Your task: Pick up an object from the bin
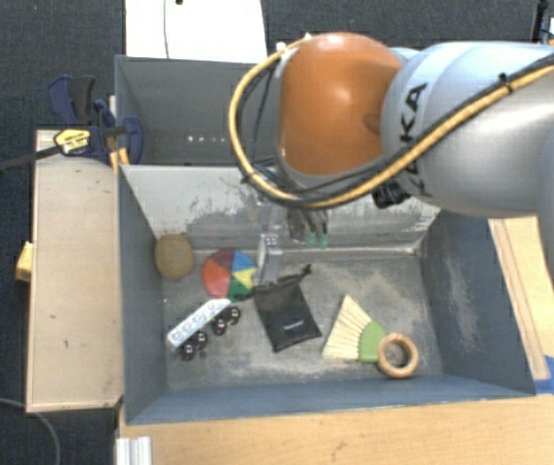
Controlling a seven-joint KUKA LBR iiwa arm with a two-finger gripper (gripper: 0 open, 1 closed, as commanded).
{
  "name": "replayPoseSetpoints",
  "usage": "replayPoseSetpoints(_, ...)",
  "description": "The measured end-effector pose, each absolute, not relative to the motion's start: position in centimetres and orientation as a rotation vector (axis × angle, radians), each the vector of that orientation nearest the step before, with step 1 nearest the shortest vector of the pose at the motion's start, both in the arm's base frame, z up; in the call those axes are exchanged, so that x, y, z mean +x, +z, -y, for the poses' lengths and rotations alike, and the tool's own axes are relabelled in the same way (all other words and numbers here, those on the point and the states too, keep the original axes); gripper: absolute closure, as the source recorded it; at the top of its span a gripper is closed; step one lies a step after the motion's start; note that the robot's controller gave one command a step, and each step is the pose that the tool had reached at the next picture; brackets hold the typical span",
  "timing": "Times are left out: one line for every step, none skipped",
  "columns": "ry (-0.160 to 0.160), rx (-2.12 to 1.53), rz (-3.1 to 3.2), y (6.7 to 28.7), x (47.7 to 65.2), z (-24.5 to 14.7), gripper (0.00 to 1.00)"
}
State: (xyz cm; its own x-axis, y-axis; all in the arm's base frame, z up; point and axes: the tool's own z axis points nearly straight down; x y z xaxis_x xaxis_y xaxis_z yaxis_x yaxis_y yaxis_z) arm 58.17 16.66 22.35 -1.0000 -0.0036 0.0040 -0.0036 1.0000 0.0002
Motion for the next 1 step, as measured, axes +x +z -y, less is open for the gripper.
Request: replayPoseSetpoints(-0.003,0.000,3.145,22.84,58.28,-16.57,0.00)
